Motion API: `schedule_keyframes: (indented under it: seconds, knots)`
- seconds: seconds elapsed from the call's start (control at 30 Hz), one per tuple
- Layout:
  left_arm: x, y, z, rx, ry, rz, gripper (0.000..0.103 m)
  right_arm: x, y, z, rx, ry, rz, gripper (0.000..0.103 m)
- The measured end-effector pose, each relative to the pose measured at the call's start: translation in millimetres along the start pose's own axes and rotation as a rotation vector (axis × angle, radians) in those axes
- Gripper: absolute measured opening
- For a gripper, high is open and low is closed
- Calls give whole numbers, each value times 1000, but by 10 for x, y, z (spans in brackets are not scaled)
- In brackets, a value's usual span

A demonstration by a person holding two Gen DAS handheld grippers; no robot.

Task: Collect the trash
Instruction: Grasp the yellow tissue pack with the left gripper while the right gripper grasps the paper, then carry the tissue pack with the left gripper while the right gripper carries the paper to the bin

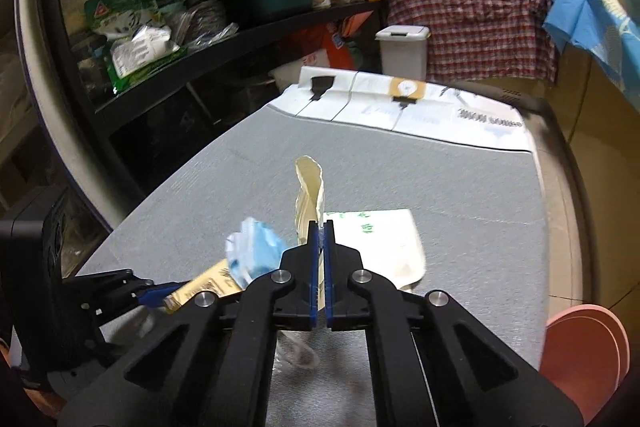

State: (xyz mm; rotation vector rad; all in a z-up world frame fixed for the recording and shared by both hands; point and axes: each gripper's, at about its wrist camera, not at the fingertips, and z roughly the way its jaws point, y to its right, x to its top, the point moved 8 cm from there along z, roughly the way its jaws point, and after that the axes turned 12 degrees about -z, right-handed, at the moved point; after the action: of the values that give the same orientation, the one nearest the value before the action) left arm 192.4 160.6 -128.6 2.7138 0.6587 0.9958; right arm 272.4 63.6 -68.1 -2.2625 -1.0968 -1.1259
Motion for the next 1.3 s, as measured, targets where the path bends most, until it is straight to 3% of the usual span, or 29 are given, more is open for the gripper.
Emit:
schedule_keyframes:
  seconds: [0.6, 1.3]
  knots:
    - [186, -11, -446, 3, 113, -24, 53, -27, 100, -646, -72, 55, 33, 2]
    - [160, 335, -673, -29, 153, 15, 53, -178, 337, -1274, -152, 65, 83, 2]
